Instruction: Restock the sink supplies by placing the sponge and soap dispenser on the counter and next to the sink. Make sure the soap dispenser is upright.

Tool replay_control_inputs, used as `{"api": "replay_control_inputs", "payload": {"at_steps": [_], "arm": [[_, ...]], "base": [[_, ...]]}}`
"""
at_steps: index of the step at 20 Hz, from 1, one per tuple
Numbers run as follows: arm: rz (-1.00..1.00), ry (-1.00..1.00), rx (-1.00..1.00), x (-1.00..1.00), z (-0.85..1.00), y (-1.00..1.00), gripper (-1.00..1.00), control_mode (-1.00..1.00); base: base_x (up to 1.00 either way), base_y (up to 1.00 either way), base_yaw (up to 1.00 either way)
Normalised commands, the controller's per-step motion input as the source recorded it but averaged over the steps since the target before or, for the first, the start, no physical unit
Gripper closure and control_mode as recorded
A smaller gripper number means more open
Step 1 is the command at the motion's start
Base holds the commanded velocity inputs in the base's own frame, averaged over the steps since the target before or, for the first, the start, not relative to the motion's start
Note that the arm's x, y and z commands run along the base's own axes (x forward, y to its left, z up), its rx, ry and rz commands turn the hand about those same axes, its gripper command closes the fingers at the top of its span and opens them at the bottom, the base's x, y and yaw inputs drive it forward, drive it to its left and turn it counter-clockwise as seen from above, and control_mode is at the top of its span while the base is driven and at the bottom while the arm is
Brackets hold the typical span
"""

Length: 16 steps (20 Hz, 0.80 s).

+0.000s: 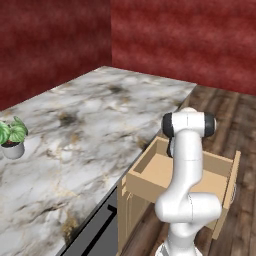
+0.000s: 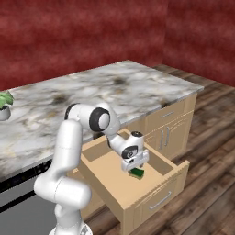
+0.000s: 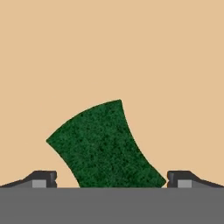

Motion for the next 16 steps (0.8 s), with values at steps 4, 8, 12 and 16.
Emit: {"api": "replay_control_inputs", "payload": {"at_steps": [4,8,12,16], "arm": [[0.0,-0.02,0.02,-0.26,0.13,-0.11,-1.0,-1.0],[0.0,0.0,0.03,-0.09,-0.04,-0.01,-1.0,-1.0],[0.0,0.0,0.03,0.0,-0.12,0.0,-1.0,-1.0],[0.0,0.0,0.02,0.1,-0.11,0.0,-1.0,-1.0]], "base": [[0.0,0.0,0.0],[0.0,0.0,0.0],[0.0,0.0,0.0],[0.0,0.0,0.0]]}}
